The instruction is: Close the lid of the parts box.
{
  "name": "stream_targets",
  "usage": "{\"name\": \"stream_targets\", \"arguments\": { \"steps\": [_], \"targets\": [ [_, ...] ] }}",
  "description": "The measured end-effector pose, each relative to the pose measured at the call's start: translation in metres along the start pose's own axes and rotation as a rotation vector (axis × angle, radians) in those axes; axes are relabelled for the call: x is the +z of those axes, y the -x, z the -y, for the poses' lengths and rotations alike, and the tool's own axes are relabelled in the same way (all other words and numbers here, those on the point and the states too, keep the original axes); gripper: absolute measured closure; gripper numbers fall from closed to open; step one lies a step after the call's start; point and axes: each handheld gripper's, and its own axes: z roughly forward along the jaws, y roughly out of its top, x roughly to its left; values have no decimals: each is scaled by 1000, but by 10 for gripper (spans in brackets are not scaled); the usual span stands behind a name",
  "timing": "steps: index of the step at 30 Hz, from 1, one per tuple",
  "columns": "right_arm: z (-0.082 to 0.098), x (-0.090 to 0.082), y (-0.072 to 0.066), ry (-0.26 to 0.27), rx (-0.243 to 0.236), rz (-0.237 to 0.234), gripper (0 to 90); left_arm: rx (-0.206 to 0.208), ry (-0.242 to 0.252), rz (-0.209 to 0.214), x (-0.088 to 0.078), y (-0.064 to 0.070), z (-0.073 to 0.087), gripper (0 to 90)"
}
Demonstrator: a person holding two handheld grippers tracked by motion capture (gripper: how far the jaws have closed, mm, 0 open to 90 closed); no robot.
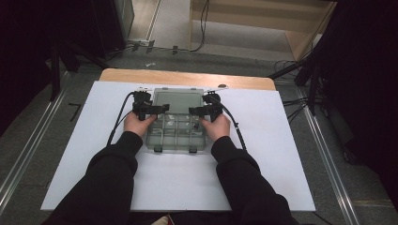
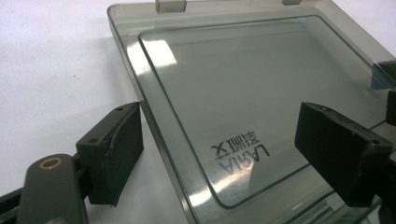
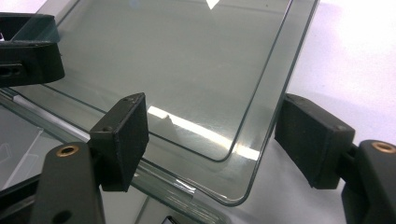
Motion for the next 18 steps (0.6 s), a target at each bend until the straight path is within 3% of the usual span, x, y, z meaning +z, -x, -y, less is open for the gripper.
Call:
{"name": "stream_targets", "arguments": {
  "steps": [8, 13, 18],
  "targets": [
    [1, -1, -1, 11, -11, 7, 254, -28, -9, 18, -3, -2, -1, 242],
    [0, -3, -2, 19, -11, 14, 268, -23, 12, 7, -7, -3, -4, 314],
    [-2, -8, 0, 38, -4, 24, 349, -8, 40, -9, -12, -2, -6, 381]
  ]
}}
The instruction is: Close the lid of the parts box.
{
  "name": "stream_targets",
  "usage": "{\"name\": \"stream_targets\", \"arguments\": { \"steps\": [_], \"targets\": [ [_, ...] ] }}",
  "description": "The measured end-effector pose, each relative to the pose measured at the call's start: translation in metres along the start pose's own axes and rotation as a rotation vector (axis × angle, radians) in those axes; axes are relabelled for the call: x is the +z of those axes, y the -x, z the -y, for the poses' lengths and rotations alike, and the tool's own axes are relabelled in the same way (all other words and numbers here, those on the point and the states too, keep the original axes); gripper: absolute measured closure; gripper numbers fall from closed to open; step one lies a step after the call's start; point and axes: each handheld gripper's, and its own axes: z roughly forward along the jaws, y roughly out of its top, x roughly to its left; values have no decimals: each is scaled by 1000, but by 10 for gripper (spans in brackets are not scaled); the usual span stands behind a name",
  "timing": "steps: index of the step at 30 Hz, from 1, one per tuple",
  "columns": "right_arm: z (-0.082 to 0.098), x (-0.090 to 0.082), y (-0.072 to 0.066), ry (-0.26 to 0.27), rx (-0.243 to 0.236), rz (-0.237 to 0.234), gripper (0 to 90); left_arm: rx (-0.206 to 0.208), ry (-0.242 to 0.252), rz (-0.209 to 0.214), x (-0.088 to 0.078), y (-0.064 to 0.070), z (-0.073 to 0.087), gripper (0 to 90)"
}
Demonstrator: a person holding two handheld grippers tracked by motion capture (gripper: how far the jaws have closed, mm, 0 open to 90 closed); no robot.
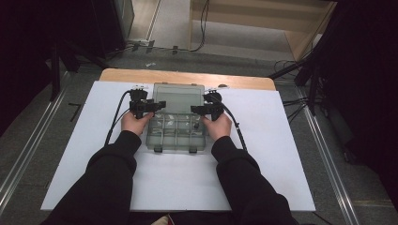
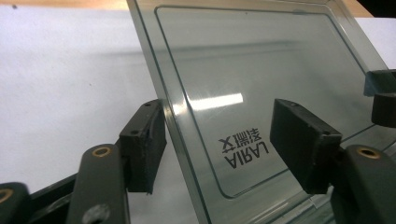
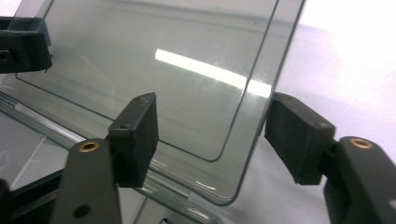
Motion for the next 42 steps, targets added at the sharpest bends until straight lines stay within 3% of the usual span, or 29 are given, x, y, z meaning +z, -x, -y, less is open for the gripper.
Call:
{"name": "stream_targets", "arguments": {
  "steps": [7, 18, 42],
  "targets": [
    [-2, -7, 0, 17, -15, -3, 379, 13, 29, -10, -6, 3, -3, 430],
    [-5, -21, 1, 41, -13, -31, 407, 12, 69, 19, -16, 6, -8, 455],
    [-2, -41, 3, 84, -42, -82, 488, 63, 94, 27, -39, 14, -9, 484]
  ]
}}
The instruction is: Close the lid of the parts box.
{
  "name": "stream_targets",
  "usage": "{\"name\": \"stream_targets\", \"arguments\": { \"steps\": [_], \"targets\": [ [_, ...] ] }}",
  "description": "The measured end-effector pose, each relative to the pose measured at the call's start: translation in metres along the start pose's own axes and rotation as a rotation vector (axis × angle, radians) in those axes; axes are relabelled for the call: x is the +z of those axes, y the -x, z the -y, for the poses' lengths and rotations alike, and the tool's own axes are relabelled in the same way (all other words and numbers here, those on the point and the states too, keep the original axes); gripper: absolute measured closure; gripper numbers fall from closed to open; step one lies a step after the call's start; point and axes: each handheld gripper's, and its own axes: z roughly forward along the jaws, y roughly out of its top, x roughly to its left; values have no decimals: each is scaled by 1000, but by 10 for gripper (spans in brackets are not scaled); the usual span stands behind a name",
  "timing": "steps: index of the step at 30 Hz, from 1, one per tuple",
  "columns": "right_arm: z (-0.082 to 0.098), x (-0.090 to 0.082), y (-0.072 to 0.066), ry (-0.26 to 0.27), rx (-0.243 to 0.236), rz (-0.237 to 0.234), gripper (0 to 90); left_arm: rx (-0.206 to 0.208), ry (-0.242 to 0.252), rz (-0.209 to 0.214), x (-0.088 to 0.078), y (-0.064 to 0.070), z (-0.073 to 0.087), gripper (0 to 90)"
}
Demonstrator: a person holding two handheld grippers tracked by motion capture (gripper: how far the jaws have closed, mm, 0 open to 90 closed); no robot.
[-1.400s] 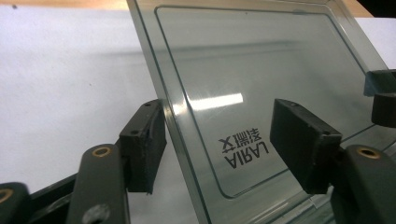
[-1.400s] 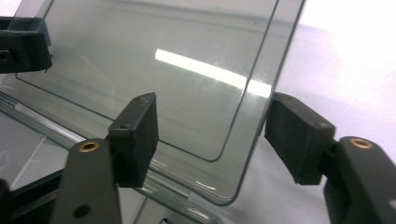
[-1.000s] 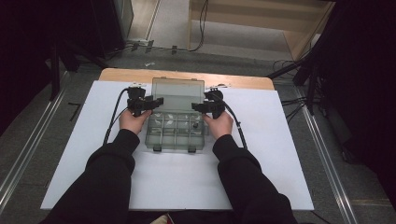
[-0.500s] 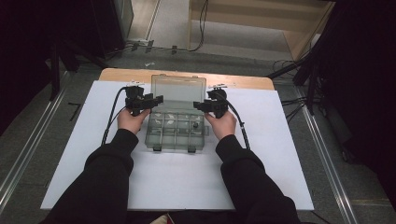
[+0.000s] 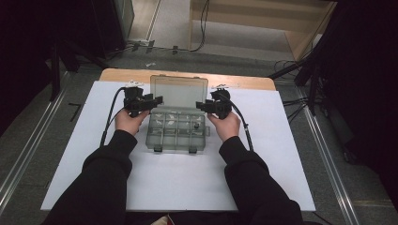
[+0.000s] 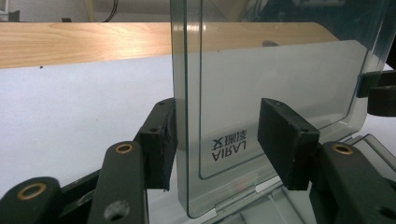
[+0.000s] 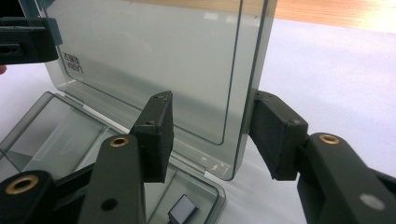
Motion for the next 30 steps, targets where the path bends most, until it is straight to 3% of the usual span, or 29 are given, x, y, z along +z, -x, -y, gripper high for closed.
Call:
{"name": "stream_targets", "arguments": {
  "steps": [9, 18, 30],
  "targets": [
    [1, -6, -3, 2, -34, 7, 503, 25, -12, 8, -6, 3, -1, 496],
    [1, -12, -6, 14, -44, -18, 500, 32, -15, 19, -14, 7, -1, 494],
    [5, -17, -4, 29, -31, -60, 481, 45, -26, 32, -21, 10, 1, 486]
  ]
}}
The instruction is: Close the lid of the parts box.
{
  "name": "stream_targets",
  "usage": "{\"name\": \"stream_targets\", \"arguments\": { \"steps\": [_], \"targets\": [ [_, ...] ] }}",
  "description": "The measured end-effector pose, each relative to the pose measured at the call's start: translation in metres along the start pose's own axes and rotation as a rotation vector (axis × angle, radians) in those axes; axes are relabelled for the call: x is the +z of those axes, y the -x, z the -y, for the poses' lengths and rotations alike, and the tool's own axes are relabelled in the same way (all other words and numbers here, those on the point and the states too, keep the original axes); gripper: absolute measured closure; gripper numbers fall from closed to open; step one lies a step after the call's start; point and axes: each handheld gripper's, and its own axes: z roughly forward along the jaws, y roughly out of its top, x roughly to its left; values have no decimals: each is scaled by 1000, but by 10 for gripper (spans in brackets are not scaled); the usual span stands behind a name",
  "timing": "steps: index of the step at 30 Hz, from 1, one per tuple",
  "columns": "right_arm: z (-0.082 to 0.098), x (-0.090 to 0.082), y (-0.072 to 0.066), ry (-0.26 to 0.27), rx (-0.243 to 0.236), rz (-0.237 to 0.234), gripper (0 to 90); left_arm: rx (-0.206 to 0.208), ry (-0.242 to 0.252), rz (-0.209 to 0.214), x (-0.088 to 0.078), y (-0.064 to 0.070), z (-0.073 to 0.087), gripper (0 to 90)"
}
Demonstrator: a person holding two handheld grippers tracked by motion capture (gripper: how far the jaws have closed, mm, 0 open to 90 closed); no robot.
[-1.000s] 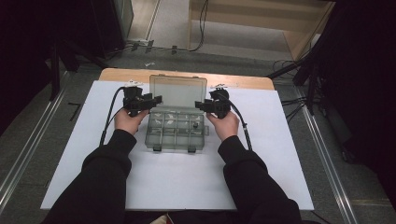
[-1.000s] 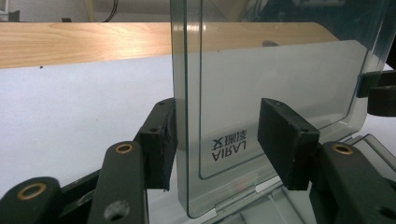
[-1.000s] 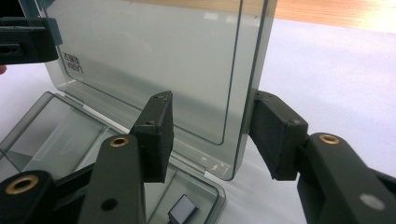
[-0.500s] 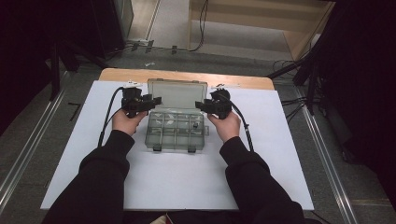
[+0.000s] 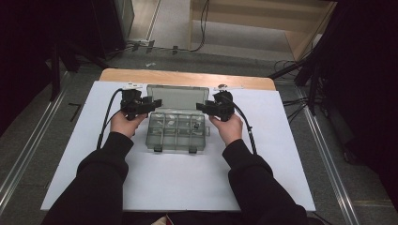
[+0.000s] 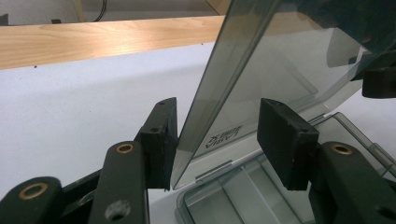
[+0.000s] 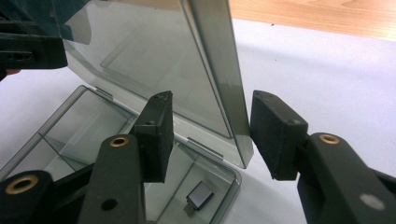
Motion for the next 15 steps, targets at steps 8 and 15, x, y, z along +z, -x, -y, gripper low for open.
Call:
{"name": "stream_targets", "arguments": {
  "steps": [8, 15],
  "targets": [
    [1, -2, -1, 3, -12, -7, 479, 17, -2, -1, -3, 3, 2, 472],
    [4, -3, -4, 3, -43, 2, 473, 29, -2, 6, -5, 4, 4, 452]
  ]
}}
